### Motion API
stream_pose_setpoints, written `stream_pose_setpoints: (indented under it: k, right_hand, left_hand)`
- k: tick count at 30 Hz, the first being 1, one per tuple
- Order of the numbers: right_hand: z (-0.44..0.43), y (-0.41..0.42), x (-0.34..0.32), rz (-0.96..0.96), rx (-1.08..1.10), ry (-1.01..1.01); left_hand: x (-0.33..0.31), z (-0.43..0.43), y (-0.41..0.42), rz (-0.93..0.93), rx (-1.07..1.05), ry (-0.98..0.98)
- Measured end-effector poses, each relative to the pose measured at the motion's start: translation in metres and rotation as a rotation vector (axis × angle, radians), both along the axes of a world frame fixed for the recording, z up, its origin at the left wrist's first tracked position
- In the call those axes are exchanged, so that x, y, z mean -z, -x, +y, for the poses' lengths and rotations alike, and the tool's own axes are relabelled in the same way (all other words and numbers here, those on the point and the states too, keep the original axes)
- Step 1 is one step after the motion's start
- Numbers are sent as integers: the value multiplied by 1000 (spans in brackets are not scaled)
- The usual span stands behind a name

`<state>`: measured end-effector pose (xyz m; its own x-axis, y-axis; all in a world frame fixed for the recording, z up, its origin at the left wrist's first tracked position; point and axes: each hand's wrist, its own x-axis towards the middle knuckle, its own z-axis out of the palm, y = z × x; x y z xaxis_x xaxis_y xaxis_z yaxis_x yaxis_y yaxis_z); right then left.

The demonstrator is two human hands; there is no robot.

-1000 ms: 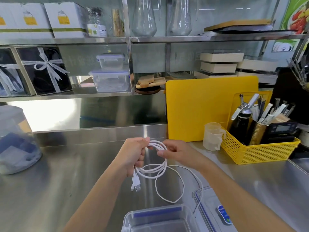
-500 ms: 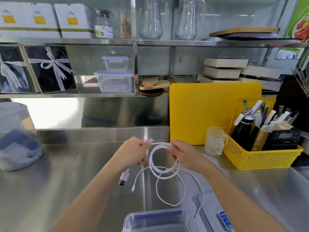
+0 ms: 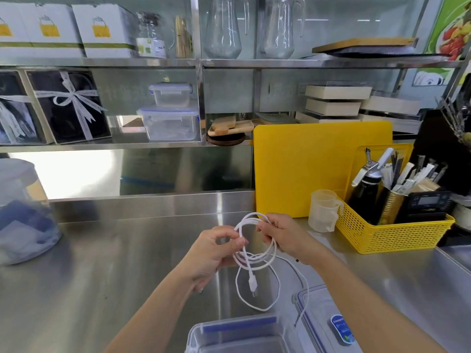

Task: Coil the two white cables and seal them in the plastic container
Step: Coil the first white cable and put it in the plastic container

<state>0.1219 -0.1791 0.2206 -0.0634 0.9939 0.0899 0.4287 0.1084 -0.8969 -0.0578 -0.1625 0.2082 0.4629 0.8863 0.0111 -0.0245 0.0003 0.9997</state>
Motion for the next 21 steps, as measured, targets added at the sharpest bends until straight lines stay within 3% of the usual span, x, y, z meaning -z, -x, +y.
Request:
stream_pose_setpoints:
  k: [5, 8, 12, 15, 19, 21]
  right_hand:
    - [0, 1, 7, -81, -21, -9]
    - [-2, 4, 13, -143, -16, -2]
    - [-2, 19, 17, -242, -34, -35]
    - [-3, 26, 18, -261, -51, -71]
    - [-6, 32, 21, -305, -45, -133]
    - [-7, 33, 22, -479, -42, -211]
  left_hand:
    - [3, -5, -13, 444, -207, -234]
    - [3, -5, -15, 597, -294, -196]
    - [13, 0, -17, 593, -403, -234]
    - [22, 5, -17, 583, -445, -130]
    - [25, 10, -15, 237, -432, 187]
    - [26, 14, -15, 74, -410, 344]
